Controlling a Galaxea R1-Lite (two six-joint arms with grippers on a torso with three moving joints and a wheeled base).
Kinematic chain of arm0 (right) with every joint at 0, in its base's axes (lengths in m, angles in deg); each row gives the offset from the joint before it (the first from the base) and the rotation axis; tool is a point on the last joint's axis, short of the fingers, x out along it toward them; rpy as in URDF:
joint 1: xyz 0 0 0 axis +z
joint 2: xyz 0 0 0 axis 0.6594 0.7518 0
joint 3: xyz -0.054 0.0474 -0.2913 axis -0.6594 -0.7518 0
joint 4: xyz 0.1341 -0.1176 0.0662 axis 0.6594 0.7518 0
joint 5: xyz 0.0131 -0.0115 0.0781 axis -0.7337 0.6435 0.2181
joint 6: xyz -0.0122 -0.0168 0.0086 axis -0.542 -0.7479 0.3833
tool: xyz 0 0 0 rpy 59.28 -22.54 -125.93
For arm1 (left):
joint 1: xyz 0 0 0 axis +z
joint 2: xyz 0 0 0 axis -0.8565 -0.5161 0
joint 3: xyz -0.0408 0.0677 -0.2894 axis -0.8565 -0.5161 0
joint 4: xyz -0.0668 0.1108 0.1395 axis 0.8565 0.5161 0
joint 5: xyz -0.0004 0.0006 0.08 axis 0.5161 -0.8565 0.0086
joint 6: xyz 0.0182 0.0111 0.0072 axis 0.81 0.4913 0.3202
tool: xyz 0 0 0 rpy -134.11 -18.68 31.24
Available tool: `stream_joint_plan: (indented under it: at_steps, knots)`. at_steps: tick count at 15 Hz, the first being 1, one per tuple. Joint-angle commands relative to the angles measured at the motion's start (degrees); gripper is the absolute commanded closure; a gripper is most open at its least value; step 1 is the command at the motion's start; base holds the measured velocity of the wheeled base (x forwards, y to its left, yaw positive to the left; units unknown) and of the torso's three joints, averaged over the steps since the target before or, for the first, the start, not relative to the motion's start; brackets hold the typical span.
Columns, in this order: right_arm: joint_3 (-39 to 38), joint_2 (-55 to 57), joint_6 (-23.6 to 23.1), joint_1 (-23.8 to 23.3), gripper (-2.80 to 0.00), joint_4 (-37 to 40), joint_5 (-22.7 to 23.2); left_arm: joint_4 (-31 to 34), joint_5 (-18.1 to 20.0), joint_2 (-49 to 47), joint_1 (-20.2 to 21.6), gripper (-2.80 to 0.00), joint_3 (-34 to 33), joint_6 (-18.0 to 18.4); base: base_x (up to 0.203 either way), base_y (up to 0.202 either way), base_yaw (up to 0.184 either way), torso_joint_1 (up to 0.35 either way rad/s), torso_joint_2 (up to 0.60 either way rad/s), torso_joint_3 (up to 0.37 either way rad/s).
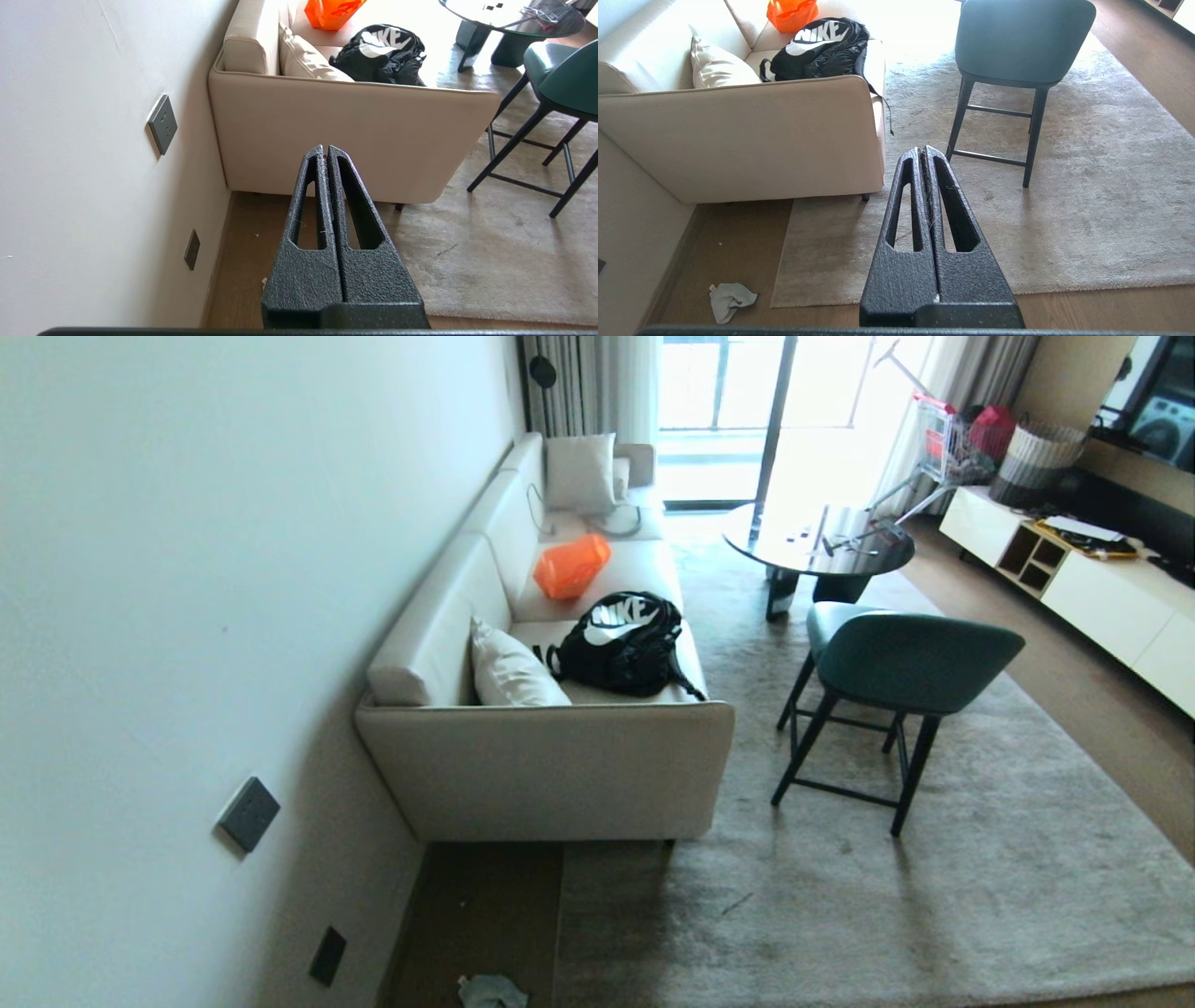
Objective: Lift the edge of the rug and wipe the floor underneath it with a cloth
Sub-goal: Pick up the rag
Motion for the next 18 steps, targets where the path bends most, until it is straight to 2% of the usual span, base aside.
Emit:
stream_joint_plan:
  at_steps: [1,18]
  knots:
    - [0.0,0.07,0.02,0.02,0.0,-0.02,-0.01,-0.03,-0.02,0.0,0.01,0.0,0.0,-0.06,0.0,0.0,0.0,0.0,0.0,0.0]
    - [0.0,0.07,0.02,0.02,0.0,-0.02,-0.01,-0.03,-0.02,0.0,0.01,0.0,0.0,-0.06,0.0,0.0,0.0,0.0,0.0,0.0]
